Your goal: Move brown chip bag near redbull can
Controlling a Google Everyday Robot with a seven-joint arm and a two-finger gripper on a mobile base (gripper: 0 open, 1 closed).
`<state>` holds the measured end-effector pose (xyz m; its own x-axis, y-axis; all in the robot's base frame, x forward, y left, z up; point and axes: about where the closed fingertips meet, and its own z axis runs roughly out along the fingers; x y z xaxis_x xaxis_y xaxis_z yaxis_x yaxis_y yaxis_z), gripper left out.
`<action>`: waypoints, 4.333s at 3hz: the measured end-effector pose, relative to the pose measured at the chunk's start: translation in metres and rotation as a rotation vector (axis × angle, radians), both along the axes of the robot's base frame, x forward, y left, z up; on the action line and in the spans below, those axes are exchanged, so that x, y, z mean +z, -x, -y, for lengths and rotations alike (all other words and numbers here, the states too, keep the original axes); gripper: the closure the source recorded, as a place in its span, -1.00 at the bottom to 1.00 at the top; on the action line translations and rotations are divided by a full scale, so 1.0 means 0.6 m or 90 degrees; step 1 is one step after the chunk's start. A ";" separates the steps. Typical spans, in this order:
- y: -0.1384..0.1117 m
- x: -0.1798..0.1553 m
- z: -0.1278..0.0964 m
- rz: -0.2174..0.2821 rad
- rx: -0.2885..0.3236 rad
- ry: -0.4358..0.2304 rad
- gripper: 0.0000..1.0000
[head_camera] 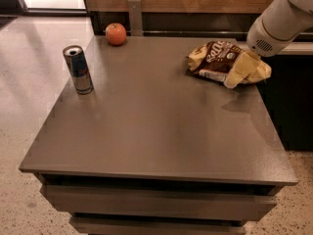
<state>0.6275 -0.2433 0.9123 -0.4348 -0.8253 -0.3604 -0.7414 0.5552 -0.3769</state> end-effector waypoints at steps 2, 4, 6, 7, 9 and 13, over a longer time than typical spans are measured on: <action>-0.030 -0.070 0.025 -0.058 -0.012 0.002 -0.65; -0.050 -0.077 0.019 -0.067 0.008 -0.004 0.31; -0.051 0.010 -0.030 -0.008 0.067 0.004 1.00; -0.045 0.076 -0.060 0.045 0.092 0.010 1.00; -0.042 0.140 -0.080 0.101 0.093 0.011 1.00; -0.101 0.153 -0.228 0.103 -0.067 -0.057 1.00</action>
Offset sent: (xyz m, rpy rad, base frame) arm 0.0287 -0.0219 -0.0599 -0.0040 0.1349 -0.0193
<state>0.6881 -0.1063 1.0041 -0.4484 -0.7398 -0.5016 -0.6112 0.6633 -0.4319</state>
